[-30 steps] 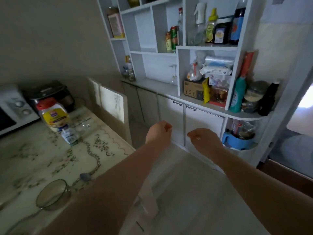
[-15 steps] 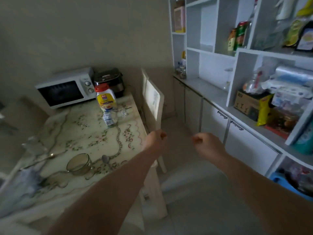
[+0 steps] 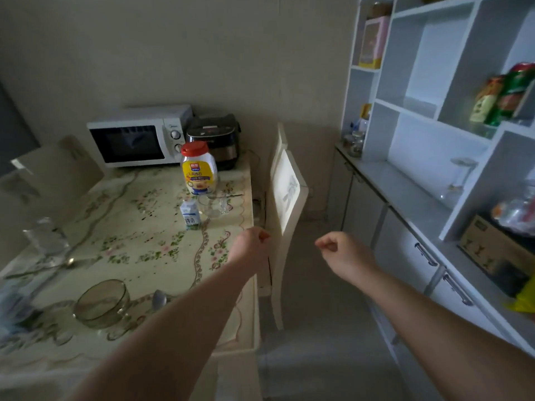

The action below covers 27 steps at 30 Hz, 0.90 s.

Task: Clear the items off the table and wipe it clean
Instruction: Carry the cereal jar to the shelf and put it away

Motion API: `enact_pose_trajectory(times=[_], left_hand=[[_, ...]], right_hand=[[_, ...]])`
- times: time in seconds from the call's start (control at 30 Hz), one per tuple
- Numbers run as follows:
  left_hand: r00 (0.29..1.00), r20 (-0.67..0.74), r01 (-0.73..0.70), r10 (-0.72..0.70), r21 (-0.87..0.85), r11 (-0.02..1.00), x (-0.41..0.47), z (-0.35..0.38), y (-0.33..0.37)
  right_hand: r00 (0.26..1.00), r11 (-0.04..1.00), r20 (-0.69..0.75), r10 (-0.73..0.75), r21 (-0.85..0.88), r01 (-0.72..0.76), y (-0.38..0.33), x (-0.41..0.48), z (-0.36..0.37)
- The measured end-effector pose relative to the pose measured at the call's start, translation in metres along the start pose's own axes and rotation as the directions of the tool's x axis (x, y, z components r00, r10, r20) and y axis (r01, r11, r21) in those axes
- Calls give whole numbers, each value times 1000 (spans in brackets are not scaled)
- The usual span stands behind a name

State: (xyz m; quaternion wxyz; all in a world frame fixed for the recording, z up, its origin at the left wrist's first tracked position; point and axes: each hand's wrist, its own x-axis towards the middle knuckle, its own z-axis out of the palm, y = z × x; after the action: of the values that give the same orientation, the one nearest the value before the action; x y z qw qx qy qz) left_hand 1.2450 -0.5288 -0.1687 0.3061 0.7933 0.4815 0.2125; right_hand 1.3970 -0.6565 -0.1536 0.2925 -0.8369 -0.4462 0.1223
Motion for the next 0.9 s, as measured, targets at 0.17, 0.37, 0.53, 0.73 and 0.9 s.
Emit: enact_pose_trajectory(times=[0.17,0.37,0.53,0.73,0.9], left_hand=[[998,-8,66,-66,-9,998,73,15,-7],[990,-50,128,-128,-4,992,135,13,-19],[971,-145,194,-189,19,981,175,-2,-32],[918,-275,320,-286,86,943,222,-17,-45],[844,-376,440,-382,79,895,278,-15,-38]], right_hand=[[998,998,45,-41,39,39,6,89,8],[991,996,99,-93,4,93,-7,167,17],[968,985,183,-174,35,170,-30,221,39],[923,963,276,-268,71,258,-45,292,66],[876,935,328,-354,158,319,-51,374,73]])
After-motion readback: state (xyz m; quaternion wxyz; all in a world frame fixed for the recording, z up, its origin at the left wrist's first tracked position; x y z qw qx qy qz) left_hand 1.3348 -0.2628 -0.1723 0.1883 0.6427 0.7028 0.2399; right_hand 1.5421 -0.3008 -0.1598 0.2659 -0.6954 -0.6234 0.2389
